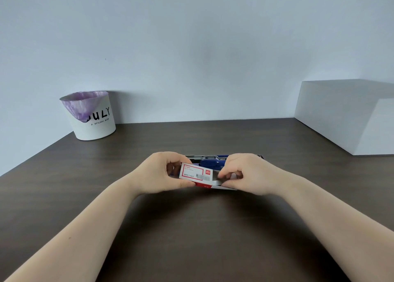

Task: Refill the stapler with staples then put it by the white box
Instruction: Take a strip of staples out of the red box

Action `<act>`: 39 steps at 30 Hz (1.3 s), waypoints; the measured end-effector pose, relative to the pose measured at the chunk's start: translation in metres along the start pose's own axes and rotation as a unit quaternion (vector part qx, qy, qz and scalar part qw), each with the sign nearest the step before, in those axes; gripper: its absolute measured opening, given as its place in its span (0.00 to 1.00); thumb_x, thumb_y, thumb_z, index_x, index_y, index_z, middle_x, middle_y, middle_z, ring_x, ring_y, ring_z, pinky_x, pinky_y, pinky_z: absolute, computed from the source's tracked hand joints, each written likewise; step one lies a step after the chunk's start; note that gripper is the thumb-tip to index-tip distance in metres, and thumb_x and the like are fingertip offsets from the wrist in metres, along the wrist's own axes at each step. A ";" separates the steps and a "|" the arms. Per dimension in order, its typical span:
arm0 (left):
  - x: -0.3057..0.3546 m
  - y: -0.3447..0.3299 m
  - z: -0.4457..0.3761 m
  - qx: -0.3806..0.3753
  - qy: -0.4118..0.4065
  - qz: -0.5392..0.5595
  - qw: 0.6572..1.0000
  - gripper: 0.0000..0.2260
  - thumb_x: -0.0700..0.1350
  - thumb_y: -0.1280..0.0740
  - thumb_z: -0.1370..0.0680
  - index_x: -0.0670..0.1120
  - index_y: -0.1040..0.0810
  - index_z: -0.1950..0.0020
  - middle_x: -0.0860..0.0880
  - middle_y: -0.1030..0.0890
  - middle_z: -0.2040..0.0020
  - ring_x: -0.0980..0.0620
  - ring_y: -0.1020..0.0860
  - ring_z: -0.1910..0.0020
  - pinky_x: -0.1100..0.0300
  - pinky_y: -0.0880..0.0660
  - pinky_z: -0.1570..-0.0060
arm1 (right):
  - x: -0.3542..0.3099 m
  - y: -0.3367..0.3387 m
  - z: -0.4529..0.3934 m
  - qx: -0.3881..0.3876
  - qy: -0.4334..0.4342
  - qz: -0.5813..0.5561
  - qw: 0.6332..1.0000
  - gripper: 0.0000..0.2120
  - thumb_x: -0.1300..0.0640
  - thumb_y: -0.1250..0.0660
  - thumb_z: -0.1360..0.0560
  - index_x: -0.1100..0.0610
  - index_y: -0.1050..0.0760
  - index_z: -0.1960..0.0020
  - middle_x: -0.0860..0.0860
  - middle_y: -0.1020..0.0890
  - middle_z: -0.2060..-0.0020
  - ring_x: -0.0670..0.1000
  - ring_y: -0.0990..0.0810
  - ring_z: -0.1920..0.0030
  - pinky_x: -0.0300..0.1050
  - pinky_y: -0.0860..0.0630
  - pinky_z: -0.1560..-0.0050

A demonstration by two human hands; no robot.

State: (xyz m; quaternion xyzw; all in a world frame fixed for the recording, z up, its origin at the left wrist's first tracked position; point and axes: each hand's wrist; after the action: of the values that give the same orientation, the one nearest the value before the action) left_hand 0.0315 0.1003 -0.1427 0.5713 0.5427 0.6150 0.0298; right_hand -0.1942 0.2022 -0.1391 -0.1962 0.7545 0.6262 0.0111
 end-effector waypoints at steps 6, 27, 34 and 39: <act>-0.002 -0.003 -0.002 -0.021 0.018 -0.020 0.999 0.16 0.49 0.23 0.35 0.52 0.20 0.49 0.57 0.15 0.53 0.57 0.17 0.54 0.65 0.21 0.55 | -0.002 -0.003 0.000 -0.003 -0.004 -0.004 1.000 0.06 0.55 0.34 0.25 0.53 0.19 0.53 0.47 0.25 0.57 0.42 0.27 0.59 0.36 0.31 0.53; -0.002 -0.003 -0.001 -0.036 0.069 -0.075 0.994 0.15 0.54 0.23 0.36 0.54 0.20 0.52 0.58 0.18 0.61 0.66 0.25 0.70 0.75 0.30 0.67 | 0.003 -0.002 0.006 0.020 -0.148 -0.297 0.943 0.03 0.61 0.38 0.22 0.57 0.26 0.51 0.51 0.14 0.53 0.48 0.15 0.53 0.46 0.19 0.48; -0.001 -0.008 -0.003 -0.041 0.062 -0.092 0.993 0.14 0.56 0.24 0.36 0.58 0.22 0.53 0.54 0.17 0.60 0.62 0.26 0.69 0.70 0.28 0.65 | -0.008 -0.006 0.003 0.015 -0.118 -0.220 0.968 0.02 0.58 0.37 0.23 0.54 0.27 0.51 0.46 0.15 0.53 0.42 0.16 0.58 0.26 0.26 0.55; -0.001 -0.011 -0.003 -0.046 0.057 -0.097 0.993 0.18 0.57 0.24 0.36 0.56 0.20 0.49 0.56 0.19 0.63 0.63 0.26 0.68 0.71 0.29 0.64 | -0.009 -0.005 0.004 0.033 -0.123 -0.213 0.969 0.03 0.59 0.36 0.24 0.52 0.26 0.53 0.47 0.15 0.54 0.42 0.16 0.63 0.33 0.24 0.55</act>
State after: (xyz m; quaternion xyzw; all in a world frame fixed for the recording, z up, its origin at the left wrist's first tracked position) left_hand 0.0231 0.1024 -0.1502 0.4775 0.5678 0.6652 0.0845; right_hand -0.1850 0.2078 -0.1421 -0.2730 0.7086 0.6033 0.2434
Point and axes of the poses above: each hand's wrist, its own z-axis away from the middle knuckle, its own y-axis out of the back of the hand, x = y × z
